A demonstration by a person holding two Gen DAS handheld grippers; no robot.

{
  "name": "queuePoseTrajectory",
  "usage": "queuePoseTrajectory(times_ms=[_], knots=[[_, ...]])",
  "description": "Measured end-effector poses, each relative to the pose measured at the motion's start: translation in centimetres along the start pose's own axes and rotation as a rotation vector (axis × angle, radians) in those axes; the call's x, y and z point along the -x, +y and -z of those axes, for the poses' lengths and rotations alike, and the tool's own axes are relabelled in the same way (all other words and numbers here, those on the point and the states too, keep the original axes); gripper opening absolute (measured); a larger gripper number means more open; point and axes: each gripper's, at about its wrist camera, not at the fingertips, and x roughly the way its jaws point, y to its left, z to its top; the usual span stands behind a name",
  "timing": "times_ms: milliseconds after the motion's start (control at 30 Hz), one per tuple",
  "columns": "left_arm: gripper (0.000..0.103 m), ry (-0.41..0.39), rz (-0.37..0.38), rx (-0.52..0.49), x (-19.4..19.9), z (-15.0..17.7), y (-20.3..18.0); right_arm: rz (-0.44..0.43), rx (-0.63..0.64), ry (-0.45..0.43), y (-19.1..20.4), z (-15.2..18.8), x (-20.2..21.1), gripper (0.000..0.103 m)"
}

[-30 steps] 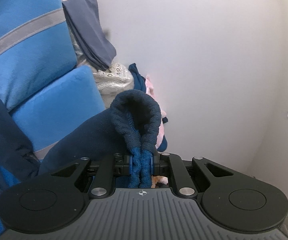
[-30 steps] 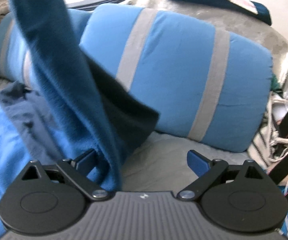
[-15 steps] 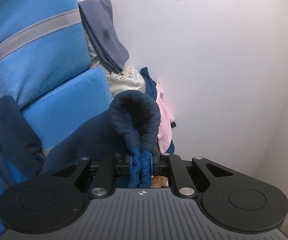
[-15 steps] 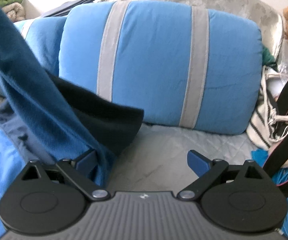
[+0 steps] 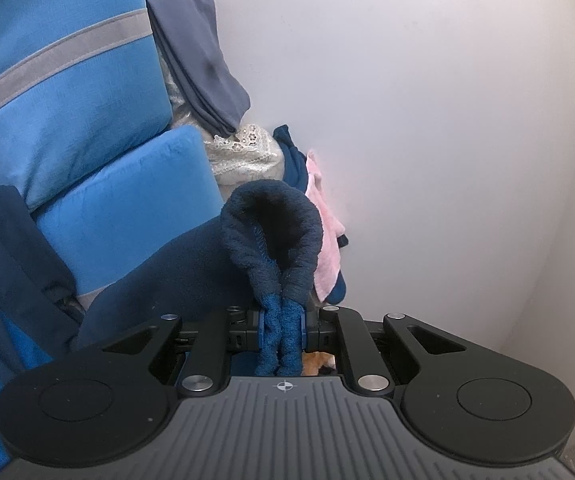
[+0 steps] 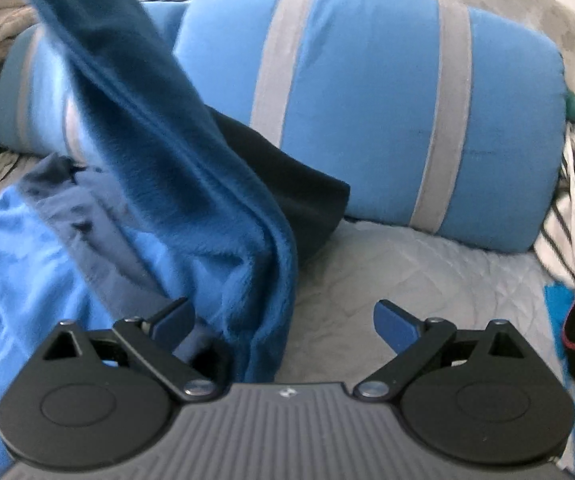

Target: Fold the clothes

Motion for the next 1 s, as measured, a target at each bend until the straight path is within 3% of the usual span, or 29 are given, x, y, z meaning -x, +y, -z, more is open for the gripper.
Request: queuePoseTrajectory(times_ms=[267, 500, 600, 667, 700, 767, 933, 1000], knots=[[0.014, -0.019, -0.047, -0.008, 1.4, -1.5, 1.4, 0.112, 0.058, 0.036, -0.4, 1.0, -1.4, 0.1], [0.014, -0.036, -0.086, -0.004, 1.9, -2.6, 3.2, 0.237, 0.309, -0.032, 0.1, 3.4, -0.9, 0.1], [0.014, -0.042, -0.097, 0.003, 2.2, -2.9, 3.8, 0.25, 0.334, -0.06, 0.4, 3.9, -0.9, 0.097], [0.014, -0.04, -0.105, 0.002, 2.4, -3.2, 4.0, 0.208, 0.352, -0.071, 0.7, 4.2, -0.7, 0.069], [0.014, -0.038, -0.108, -0.002, 2.5, -3.3, 4.1, 0.178, 0.369, -0.072, 1.0, 4.4, -0.7, 0.064], [0.014, -0.033, -0.11, -0.015, 2.7, -3.4, 4.1, 0.144, 0.415, -0.069, 1.9, 4.8, -0.3, 0.042], [0.014, -0.017, -0.126, -0.06, 3.3, -3.9, 4.4, 0.084, 0.443, -0.057, 2.9, 5.1, 0.0, 0.013], [0.014, -0.007, -0.141, -0.078, 3.8, -4.1, 4.6, 0.059, 0.378, -0.047, 2.2, 4.5, 0.0, 0.012]])
